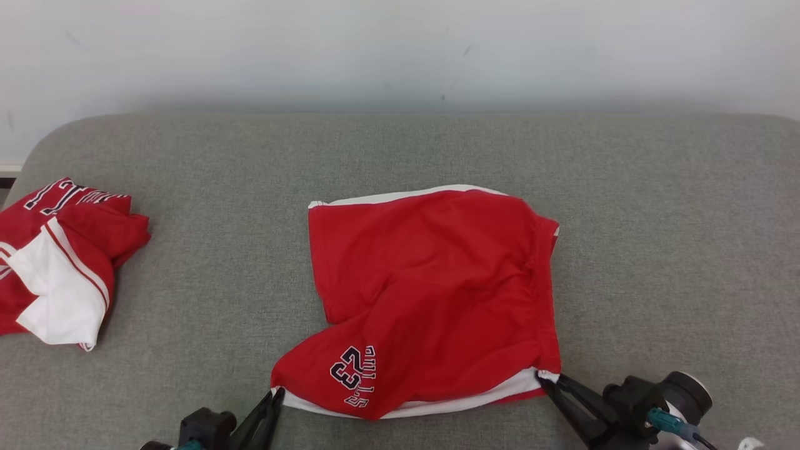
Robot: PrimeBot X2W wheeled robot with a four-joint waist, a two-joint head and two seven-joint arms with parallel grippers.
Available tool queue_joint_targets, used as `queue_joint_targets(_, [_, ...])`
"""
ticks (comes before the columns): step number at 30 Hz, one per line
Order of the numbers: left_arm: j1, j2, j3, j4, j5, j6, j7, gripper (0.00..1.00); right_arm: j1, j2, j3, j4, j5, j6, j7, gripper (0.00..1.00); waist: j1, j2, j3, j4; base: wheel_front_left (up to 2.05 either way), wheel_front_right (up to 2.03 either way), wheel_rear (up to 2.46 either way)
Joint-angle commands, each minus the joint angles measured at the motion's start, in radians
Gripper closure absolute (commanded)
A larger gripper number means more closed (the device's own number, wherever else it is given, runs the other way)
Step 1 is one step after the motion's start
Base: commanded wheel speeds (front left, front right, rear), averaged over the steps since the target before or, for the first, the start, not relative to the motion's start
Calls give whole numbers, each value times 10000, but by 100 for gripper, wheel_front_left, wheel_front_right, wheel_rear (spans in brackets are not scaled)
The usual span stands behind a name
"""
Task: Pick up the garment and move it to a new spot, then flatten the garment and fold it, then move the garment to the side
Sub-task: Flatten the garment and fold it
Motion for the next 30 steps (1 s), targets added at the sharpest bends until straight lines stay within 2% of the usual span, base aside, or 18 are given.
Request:
queue_joint_targets(1, [338, 46, 199, -236, 143, 20, -33, 100, 246, -99, -29, -201, 90, -24, 3, 100, -1, -1, -108, -13, 0, 0, 0])
queue_joint_targets(9, [897, 72, 1262, -1248, 773, 20, -33, 100, 754, -348, -110, -1235, 271, -24, 0, 100, -1, -1, -261, -86, 0, 0, 0])
queue_joint_targets(14, [147, 304, 1331, -1778, 982, 20, -33, 100, 185, -369, -344, -1776, 562, -24, 1, 100, -1, -1, -83, -137, 0, 0, 0])
queue_joint_targets(18, [-1876, 950, 735, -2148, 1088, 20, 197, 100, -1416, -501, -390, -2128, 661, -24, 245, 100, -1, -1, 585, -241, 0, 0, 0])
queue_joint_targets(21, [-3669, 1343, 403, -2399, 686, 20, 602, 100, -2962, -532, -337, -2170, 930, -24, 519, 100, -1, -1, 1291, -342, 0, 0, 0])
queue_joint_targets(24, [-5750, 1899, -186, -2566, 611, 21, 1199, 100, -4797, -441, -298, -1964, 1328, -24, 920, 100, -1, -1, 2227, -466, 0, 0, 0])
queue_joint_targets(30, [-10065, 2398, -1028, -2234, 44, 21, 1984, 100, -8848, -145, -308, -1135, 2172, -24, 1707, 100, -1, -1, 4201, -647, 0, 0, 0])
